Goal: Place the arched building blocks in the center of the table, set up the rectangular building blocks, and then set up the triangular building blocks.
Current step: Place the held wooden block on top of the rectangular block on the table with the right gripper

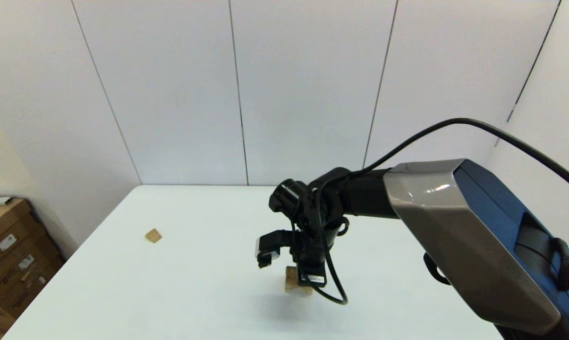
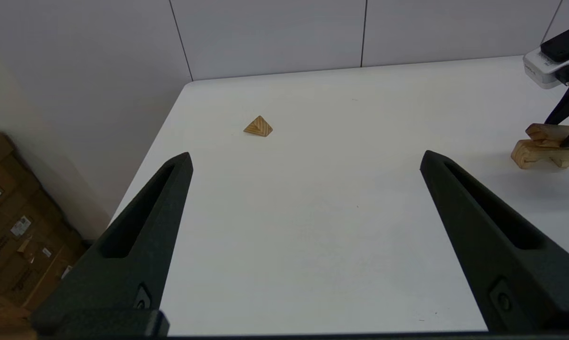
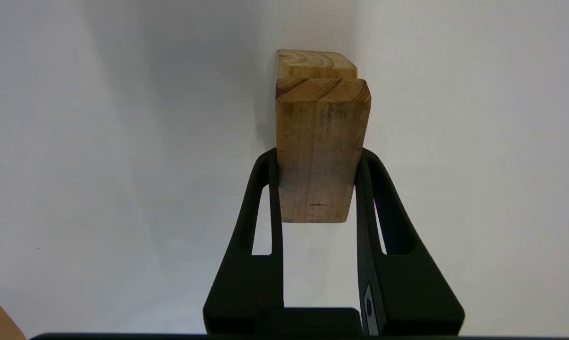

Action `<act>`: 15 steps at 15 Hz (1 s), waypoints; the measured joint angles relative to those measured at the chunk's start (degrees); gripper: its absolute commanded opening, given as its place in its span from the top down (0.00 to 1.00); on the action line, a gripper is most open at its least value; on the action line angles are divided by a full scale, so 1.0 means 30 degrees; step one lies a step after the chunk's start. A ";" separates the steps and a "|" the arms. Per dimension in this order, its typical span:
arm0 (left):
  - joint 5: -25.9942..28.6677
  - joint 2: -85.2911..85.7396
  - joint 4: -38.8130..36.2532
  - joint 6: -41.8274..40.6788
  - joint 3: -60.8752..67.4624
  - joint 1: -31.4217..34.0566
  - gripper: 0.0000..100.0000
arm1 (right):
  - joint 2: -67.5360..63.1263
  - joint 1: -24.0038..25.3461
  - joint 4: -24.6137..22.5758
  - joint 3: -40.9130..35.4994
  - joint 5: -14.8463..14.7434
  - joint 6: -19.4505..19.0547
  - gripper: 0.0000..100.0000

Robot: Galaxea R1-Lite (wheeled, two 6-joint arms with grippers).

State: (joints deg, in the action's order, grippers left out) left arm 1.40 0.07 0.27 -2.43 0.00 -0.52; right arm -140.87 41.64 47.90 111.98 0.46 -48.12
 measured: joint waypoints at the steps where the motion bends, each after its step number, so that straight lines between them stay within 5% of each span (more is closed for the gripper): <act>1: -0.0008 0.0000 -0.0008 0.0000 0.0000 0.0000 0.00 | 0.0000 0.0000 0.0000 0.0000 0.0020 0.0000 1.00; 15: -0.0008 0.0000 0.0000 0.0000 0.0000 0.0000 0.00 | -0.0012 0.0000 -0.0183 0.0028 0.0008 -0.0004 1.00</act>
State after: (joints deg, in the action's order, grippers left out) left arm 1.38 0.07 0.27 -2.43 0.00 -0.52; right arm -140.91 41.64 47.35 112.07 0.49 -48.13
